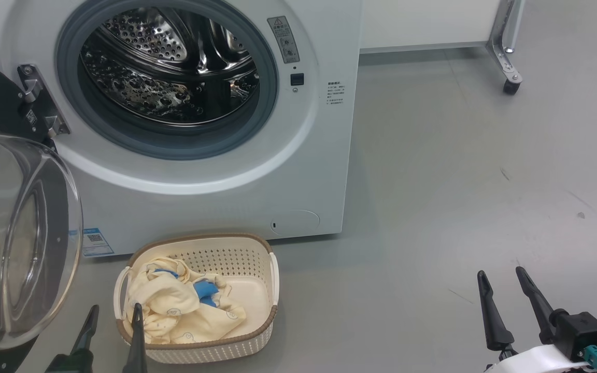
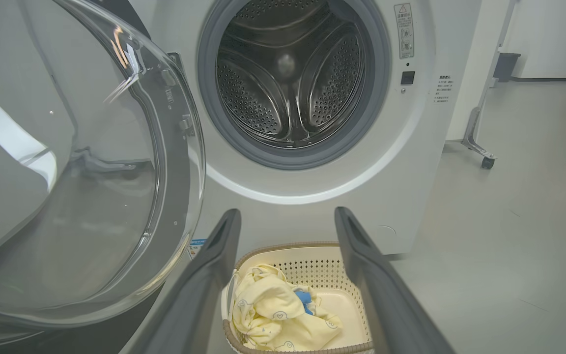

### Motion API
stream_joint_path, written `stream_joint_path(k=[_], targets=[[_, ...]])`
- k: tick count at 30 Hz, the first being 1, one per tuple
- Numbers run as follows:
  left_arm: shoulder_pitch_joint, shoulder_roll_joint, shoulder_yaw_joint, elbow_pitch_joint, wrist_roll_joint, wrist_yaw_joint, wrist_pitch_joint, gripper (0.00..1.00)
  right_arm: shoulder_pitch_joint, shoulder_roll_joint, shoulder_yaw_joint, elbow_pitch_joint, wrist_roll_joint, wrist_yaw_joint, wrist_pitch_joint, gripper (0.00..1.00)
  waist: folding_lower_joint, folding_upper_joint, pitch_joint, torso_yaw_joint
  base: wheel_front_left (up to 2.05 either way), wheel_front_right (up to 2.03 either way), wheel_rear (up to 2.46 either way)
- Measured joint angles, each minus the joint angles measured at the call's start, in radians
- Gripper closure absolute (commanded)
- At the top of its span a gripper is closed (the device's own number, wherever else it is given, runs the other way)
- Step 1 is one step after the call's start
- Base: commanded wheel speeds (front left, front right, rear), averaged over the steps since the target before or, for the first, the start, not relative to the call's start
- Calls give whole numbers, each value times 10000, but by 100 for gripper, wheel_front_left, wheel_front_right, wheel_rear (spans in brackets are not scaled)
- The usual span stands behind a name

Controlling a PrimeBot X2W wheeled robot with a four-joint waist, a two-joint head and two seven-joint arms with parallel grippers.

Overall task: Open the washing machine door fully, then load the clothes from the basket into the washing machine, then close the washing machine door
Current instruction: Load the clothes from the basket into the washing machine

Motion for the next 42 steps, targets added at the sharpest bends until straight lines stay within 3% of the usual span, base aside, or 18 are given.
stream_joint_path(k=[26,42], targets=[[-30,10,-2,-36,102,161,0,0,-5,29,-19,-17,0,4,0,0,0,0,119,156,90,-90,0],[-34,10,-46,-25,102,161,0,0,-6,38,-29,-4,0,12,0,0,0,0,65,183,32,-32,0]])
